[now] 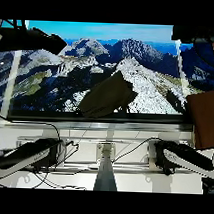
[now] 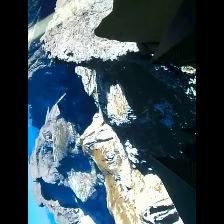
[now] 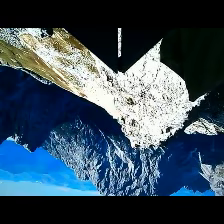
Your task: Fold the clothes and pants, and hang the long-sleeved shirts on hangers.
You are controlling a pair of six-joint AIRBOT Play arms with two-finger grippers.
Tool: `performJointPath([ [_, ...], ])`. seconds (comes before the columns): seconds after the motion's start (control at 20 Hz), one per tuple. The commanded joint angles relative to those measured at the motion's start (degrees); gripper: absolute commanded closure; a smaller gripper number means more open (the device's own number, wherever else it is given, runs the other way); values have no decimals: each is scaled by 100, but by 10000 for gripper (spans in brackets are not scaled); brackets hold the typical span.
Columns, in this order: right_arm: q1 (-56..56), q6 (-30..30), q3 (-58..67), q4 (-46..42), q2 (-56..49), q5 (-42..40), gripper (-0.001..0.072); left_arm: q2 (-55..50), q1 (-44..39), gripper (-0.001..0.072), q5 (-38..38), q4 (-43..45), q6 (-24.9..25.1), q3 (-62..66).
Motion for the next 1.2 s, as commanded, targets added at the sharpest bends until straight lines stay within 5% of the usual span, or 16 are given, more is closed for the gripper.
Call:
performJointPath([
  [0.0,2,0,4,0,-4,0,685,4,7,100,0,0,2,0],
  [0.7,2,-118,4,-33,-9,-181,685,4,7,101,31,-46,0,0],
  [0.85,-68,-1556,-181,-50,-92,24,687,2,2,101,-170,-481,0,0],
  [0.95,-361,-1687,-920,243,-138,96,687,0,-13,101,-402,-557,0,0],
  [1.15,-1193,-3029,-3353,2361,-275,-358,687,0,-17,100,-754,-557,0,0],
])
